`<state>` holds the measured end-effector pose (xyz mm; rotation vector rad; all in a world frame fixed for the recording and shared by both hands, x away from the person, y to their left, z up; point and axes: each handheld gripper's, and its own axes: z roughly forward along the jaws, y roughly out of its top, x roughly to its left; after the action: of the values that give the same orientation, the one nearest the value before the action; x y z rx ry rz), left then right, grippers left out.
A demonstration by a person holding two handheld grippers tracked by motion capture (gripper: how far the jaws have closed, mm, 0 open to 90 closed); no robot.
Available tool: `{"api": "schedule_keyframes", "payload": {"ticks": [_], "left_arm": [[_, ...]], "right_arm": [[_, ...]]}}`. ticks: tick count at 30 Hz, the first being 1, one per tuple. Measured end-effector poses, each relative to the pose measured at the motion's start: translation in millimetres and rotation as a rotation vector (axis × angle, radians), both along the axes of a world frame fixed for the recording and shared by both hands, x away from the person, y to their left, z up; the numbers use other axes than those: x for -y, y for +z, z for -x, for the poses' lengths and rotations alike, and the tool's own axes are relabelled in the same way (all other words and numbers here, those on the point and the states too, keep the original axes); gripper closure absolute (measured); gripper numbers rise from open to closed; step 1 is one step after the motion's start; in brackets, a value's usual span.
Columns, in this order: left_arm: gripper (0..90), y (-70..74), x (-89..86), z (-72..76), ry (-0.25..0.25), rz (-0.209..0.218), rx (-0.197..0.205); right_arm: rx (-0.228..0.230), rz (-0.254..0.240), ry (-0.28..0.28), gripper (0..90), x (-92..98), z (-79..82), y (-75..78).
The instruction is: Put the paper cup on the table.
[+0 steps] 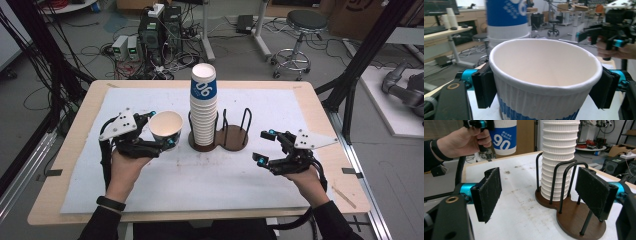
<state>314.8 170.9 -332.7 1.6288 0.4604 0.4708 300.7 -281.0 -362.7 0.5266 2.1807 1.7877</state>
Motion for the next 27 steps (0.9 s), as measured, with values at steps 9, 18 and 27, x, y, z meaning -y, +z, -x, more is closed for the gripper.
{"api": "schedule_keyframes", "payload": {"ticks": [9,18,27], "left_arm": [[21.8,-6.3,-13.7,-15.9,0.084,0.002,-0.01],[21.7,-16.1,-23.7,-31.1,0.165,0.003,-0.007],[21.6,-29.4,-34.6,-46.7,0.259,0.002,-0.014]], "right_arm": [[0.002,-0.003,0.003,21.6,1.0,-0.6,0.3],[0.0,-0.008,-0.008,21.6,4.4,-0.2,0.9],[0.005,-0.013,-0.027,21.6,10.6,-0.3,1.6]]}}
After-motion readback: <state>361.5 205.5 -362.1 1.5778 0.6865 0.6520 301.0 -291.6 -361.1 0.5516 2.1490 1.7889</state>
